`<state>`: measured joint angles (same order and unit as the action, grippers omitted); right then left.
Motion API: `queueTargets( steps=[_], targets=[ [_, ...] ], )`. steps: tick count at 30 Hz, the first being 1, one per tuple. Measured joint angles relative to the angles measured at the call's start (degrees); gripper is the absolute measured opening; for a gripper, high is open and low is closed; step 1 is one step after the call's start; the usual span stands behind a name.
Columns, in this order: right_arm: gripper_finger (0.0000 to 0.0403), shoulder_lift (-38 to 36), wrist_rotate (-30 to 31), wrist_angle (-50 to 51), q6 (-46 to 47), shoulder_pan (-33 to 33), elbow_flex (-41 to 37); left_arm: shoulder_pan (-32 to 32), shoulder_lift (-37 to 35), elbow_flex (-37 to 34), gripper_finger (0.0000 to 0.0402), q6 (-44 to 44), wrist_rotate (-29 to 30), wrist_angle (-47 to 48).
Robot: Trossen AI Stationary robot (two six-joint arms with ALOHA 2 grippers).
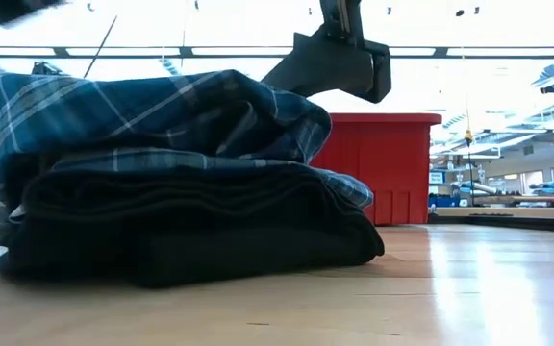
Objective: Fold laundry
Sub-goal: Put the blue pants into the red bin
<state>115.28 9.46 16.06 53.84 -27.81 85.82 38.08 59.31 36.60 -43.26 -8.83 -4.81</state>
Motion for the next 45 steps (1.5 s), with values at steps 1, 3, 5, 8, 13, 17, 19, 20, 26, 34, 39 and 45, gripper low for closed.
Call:
queueTargets(
  steps=[1,3,5,8,13,17,19,20,26,34,39,45],
  targets=[
    [0.0348,0.0,0.0,0.0,0.0,0.0,0.0,-0.5,-0.2,0.0,0.0233,2.9,5.8,1.8],
    [0.0348,0.0,0.1,0.4,0.2,0.0,0.0,-2.1,-0.2,0.0,0.0233,7.1,17.2,6.6],
    [0.0348,0.0,-0.4,0.6,0.6,0.0,0.0,-3.8,-0.2,0.0,0.0233,8.4,27.1,13.4],
    [0.0348,-0.1,-1.4,-0.2,0.7,-0.6,0.0,-6.6,-0.2,-0.1,0.0233,7.0,36.9,24.3],
    [0.0348,-0.1,-1.7,4.2,0.6,-1.5,-0.1,-10.4,0.0,-1.3,0.0233,8.7,39.6,30.7],
    [0.0348,-0.1,0.3,12.5,-0.1,-0.5,-1.5,-12.4,0.4,-3.7,0.0233,8.1,37.3,29.8],
    [0.0348,-0.1,1.9,14.5,-1.8,0.5,-2.5,-12.7,0.7,-4.5,0.0233,5.8,35.3,29.6],
    [0.0348,-0.1,2.4,14.4,-3.2,1.2,-3.3,-12.6,1.0,-4.5,0.0233,4.7,34.2,29.5],
    [0.0348,-0.2,4.1,14.4,-13.5,6.5,-7.0,-10.7,3.7,-4.6,0.0233,-1.5,28.7,24.4],
    [0.0348,-0.4,2.1,18.5,-24.3,12.1,-6.2,-7.6,4.2,-4.6,0.0233,-9.2,26.4,22.9],
    [0.0348,-2.5,-3.7,28.7,-23.4,12.7,-0.8,-7.6,0.7,-2.0,0.0233,-8.2,25.4,35.0],
    [0.0348,-6.2,-7.2,31.1,-17.0,11.2,3.7,-7.6,-3.7,2.6,0.0233,-0.9,25.4,42.3]
  ],
)
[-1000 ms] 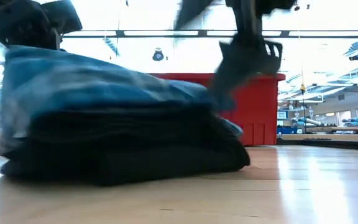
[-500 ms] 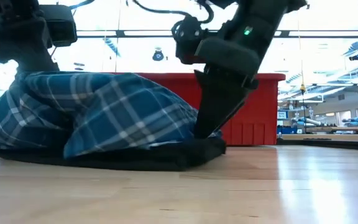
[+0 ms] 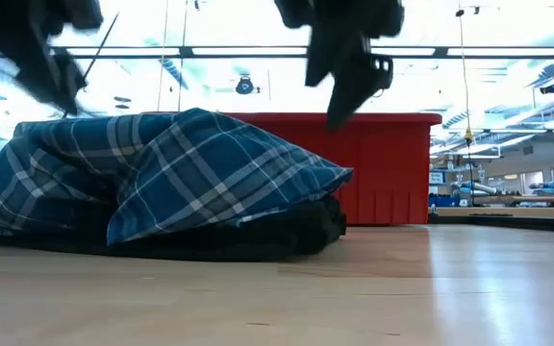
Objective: Fold laundry
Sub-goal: Put the blue pants into the red bin
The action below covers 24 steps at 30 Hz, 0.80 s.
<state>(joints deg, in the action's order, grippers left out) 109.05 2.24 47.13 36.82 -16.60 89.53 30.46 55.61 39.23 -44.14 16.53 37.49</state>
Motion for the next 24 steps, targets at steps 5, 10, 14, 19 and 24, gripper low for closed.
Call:
queueTargets(
  steps=[5,10,14,19,24],
  targets=[
    [0.0348,-0.5,0.1,-4.3,12.3,-0.5,1.2,1.0,1.6,5.1,0.0233,15.4,0.0,-6.0],
    [0.0348,0.0,-1.8,-6.0,24.7,1.0,1.2,2.2,9.4,8.3,0.0233,23.1,0.1,-10.4],
    [0.0348,-0.3,-4.8,-4.0,30.8,2.2,1.2,4.0,16.7,8.9,0.0233,24.0,0.5,-13.3],
    [0.0348,-2.5,-4.4,-0.7,32.7,1.7,1.2,6.1,22.9,9.3,0.0234,23.8,4.5,-13.0],
    [0.0348,-2.7,-1.5,1.8,34.4,0.8,1.2,7.2,24.7,9.3,0.0259,28.2,6.3,-12.4]
  ],
)
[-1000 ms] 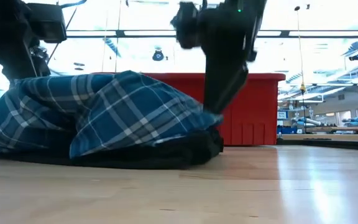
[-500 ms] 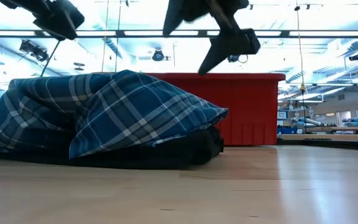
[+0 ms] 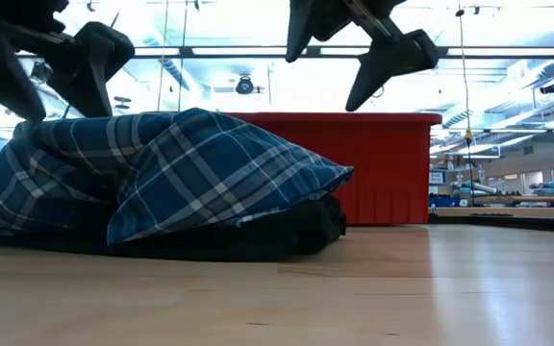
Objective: Fold laundry
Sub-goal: Put the blue pants into the red bin
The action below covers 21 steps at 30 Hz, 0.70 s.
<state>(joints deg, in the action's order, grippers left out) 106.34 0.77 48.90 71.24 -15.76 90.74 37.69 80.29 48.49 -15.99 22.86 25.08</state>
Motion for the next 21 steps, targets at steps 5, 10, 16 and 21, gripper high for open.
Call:
queueTargets(
  steps=[5,10,16,21],
  targets=[
    [0.0348,0.2,2.6,-0.3,1.3,-0.2,0.0,0.6,2.4,0.0,0.0303,4.4,0.4,0.3],
    [0.0348,0.2,3.0,-0.4,1.3,-0.2,0.0,0.5,5.4,0.0,0.0327,8.4,10.5,0.0],
    [0.0348,0.2,4.1,-0.4,1.3,-0.2,0.0,-1.3,9.4,0.0,0.0318,10.8,15.0,-0.3],
    [0.0348,0.2,4.1,-0.5,1.3,-0.2,0.0,-3.3,11.4,0.0,0.0283,7.7,10.5,-0.2]
  ],
)
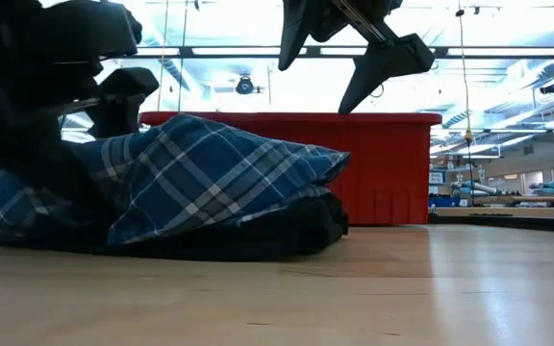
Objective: Fold laundry
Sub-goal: Put the blue pants into the red bin
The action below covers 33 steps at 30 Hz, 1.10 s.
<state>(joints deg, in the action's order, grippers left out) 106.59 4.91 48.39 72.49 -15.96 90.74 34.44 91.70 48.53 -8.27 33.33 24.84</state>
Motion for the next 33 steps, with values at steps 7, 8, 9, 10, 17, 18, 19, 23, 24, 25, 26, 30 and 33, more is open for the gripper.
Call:
queueTargets(
  steps=[7,8,9,10,17,18,19,23,24,25,26,30,33],
  targets=[
    [0.0348,-1.6,-0.2,-3.7,1.5,-2.1,0.0,-1.3,-4.2,1.5,0.0116,-1.6,-0.7,4.0],
    [0.0348,-2.3,0.1,-4.6,1.5,-2.4,0.0,-1.6,-5.1,2.2,0.0084,-1.6,-0.8,5.3],
    [0.0348,-2.9,0.3,-5.3,1.5,-2.8,0.0,-1.9,-5.9,2.9,0.0053,-1.6,-0.7,6.3],
    [0.0348,-3.3,0.6,-5.9,1.5,-3.1,0.0,-2.2,-6.6,3.5,0.0030,-1.6,-0.7,6.9],
    [0.0348,-4.8,0.6,-11.2,1.6,-5.9,0.0,-5.6,-11.8,5.1,0.0021,-4.0,-2.4,9.4],
    [0.0348,-4.8,0.1,-12.2,2.0,-6.5,0.0,-6.2,-12.4,5.3,0.0020,-5.0,-2.8,10.6],
    [0.0348,-4.7,0.1,-13.3,2.5,-7.1,0.0,-6.9,-13.1,5.5,0.0018,-6.1,-3.1,11.3],
    [0.0347,-4.8,5.3,-17.1,3.7,-9.8,-0.9,-9.5,-15.9,5.6,0.0016,-9.8,-5.9,13.7],
    [0.0347,-4.8,8.0,-16.3,3.3,-10.6,-1.0,-10.0,-16.4,5.6,0.0016,-10.0,-6.7,13.7],
    [0.0347,-4.6,11.6,-15.6,2.0,-11.5,-1.1,-10.4,-17.0,5.6,0.0015,-10.2,-7.5,13.7],
    [0.0347,-4.4,15.8,-15.5,0.5,-12.2,-1.1,-10.9,-17.4,5.6,0.0015,-10.2,-8.1,13.7],
    [0.0347,-3.5,30.4,-18.8,-9.4,-14.6,-1.1,-12.7,-18.5,5.6,0.0016,-10.6,-11.3,13.2],
    [0.0347,-2.3,35.7,-23.3,-23.9,-14.7,-1.0,-13.5,-18.5,5.6,0.0021,-11.2,-13.7,12.7]
  ],
)
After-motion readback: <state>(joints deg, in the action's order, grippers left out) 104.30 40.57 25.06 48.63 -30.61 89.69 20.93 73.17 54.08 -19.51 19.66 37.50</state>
